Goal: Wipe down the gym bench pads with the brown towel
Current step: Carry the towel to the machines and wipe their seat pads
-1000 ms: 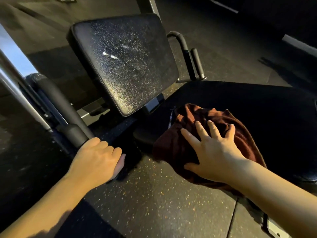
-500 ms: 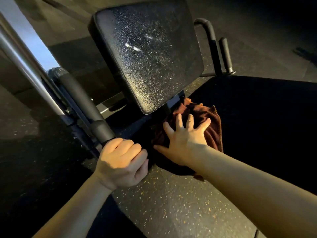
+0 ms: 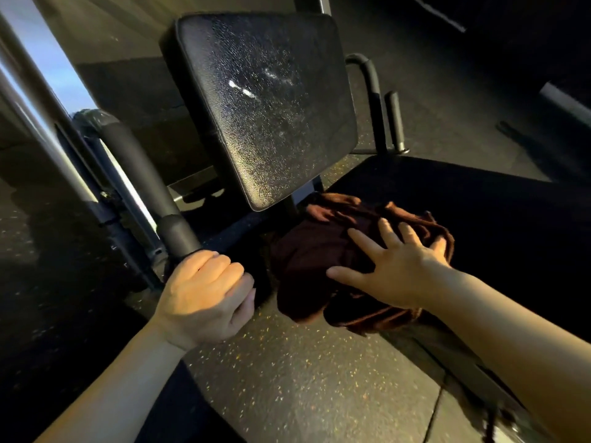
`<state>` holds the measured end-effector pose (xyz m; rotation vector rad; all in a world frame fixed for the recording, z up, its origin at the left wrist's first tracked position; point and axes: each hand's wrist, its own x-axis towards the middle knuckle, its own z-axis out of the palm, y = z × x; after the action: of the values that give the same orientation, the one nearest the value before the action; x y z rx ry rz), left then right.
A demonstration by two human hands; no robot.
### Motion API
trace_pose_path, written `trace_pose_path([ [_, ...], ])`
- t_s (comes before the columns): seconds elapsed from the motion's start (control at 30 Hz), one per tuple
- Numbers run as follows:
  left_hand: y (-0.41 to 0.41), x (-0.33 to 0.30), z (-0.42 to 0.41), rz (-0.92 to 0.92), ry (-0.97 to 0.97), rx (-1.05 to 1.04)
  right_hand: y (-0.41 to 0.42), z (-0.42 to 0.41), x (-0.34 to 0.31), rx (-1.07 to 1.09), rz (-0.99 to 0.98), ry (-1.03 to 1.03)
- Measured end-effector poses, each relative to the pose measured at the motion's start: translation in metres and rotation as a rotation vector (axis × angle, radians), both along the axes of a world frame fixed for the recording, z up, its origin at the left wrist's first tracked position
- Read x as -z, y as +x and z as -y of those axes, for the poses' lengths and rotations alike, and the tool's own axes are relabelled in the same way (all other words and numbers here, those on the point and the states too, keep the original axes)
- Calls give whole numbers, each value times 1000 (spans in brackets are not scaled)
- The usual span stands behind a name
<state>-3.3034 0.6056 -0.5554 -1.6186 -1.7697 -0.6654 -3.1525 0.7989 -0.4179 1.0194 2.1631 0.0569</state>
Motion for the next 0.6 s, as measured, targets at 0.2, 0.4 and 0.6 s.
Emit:
trace_pose_path([
  [0.2, -3, -4, 4, 20, -12, 20, 25, 13, -21, 7, 95, 85],
  [0.4, -52, -51, -7, -64, 119, -43, -10, 26, 12, -375, 65, 10],
  [0.6, -55, -47, -3, 111, -34, 72, -49, 31, 53, -381, 42, 31],
])
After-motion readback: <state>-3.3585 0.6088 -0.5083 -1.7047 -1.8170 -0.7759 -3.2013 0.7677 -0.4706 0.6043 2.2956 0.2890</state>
